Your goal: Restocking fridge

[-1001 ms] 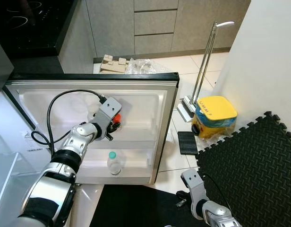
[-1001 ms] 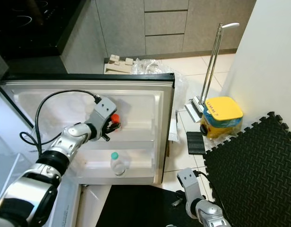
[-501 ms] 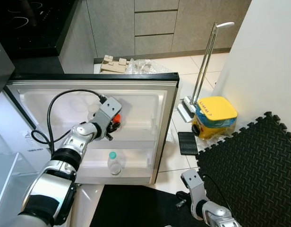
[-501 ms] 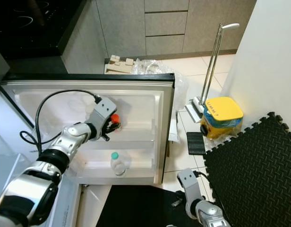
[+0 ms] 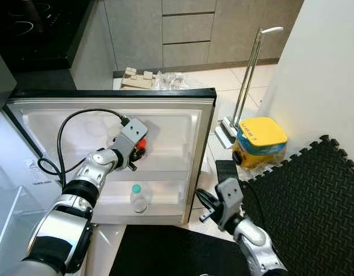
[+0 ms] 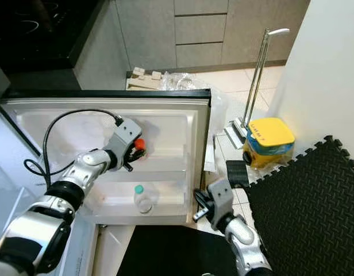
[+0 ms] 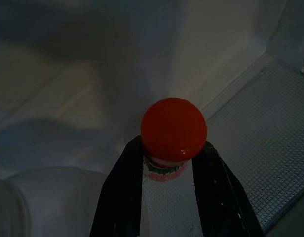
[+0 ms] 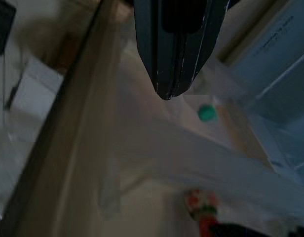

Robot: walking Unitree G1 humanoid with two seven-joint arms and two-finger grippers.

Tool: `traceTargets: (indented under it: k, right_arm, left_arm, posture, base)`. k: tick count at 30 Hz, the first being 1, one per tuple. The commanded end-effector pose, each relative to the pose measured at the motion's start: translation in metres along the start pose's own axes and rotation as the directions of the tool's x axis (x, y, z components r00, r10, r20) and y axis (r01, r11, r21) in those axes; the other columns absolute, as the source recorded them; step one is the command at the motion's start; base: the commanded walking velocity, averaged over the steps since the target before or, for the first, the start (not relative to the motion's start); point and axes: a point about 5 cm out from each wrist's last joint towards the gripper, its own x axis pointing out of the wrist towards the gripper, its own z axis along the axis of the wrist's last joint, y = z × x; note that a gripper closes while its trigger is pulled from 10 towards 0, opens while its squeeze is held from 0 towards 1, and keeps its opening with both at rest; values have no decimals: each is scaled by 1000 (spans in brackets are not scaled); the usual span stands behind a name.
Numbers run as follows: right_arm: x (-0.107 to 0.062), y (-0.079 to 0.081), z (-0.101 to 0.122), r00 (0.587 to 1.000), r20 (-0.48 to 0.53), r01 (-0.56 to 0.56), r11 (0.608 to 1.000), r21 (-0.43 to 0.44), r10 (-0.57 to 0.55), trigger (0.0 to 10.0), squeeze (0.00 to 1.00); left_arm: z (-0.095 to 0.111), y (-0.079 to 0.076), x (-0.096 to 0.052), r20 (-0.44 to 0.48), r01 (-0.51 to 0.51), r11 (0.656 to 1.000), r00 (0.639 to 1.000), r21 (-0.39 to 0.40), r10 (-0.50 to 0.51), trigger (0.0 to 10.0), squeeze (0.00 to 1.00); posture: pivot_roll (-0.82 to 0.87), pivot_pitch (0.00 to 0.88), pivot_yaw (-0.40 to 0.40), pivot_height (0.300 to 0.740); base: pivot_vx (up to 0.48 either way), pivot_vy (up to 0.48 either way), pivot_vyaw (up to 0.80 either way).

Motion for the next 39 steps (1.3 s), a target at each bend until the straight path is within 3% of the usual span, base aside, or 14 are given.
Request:
traceTargets:
  k: [1,10,23,34,35,37,38,39]
  right_arm:
    - [2,4,5,999,33,-23,1000,-19,24,10000,0]
    - [15,18,29,985,145,-81,992,-97,95,10000,0]
    - [13,21,26,985,130,-106,990,-89,118,10000,0]
    - [13,20,24,986,119,-104,990,-91,114,10000,0]
    - [13,20,24,986,119,-104,990,-90,114,10000,0]
    - [13,19,24,986,118,-105,990,-91,116,10000,0]
    - [13,19,24,986,117,-106,990,-91,116,10000,0]
    - [13,19,24,986,116,-106,990,-92,117,10000,0]
  left_arm:
    - [-12,-1,-1,-57,17,1000,998,-11,-17,10000,0]
    - [-13,0,-2,-62,19,999,998,-34,-21,10000,0]
    - [-15,9,-7,-93,7,999,996,-41,-10,10000,0]
    - [-18,7,-6,-112,24,999,993,-41,-29,10000,16]
    - [-18,7,-6,-113,25,999,993,-43,-29,10000,1000]
    - [-18,7,-6,-108,13,999,994,-35,-16,10000,1000]
    - [-17,8,-6,-106,6,1000,994,-30,-9,10000,675]
    - [-17,8,-6,-105,2,1000,994,-27,-5,10000,675]
  posture:
    - [-193,108,15,740]
    - [-194,110,16,740]
    - [-189,109,18,740]
    - [-190,106,20,740]
    - [-191,104,19,740]
    - [-192,103,18,740]
    - [-192,100,16,740]
    - [-192,100,16,740]
  base:
    - [0,0,0]
    - [0,0,0]
    - [0,0,0]
    - [0,0,0]
    - [0,0,0]
    - [0,0,0]
    - [0,0,0]
    - [0,0,0]
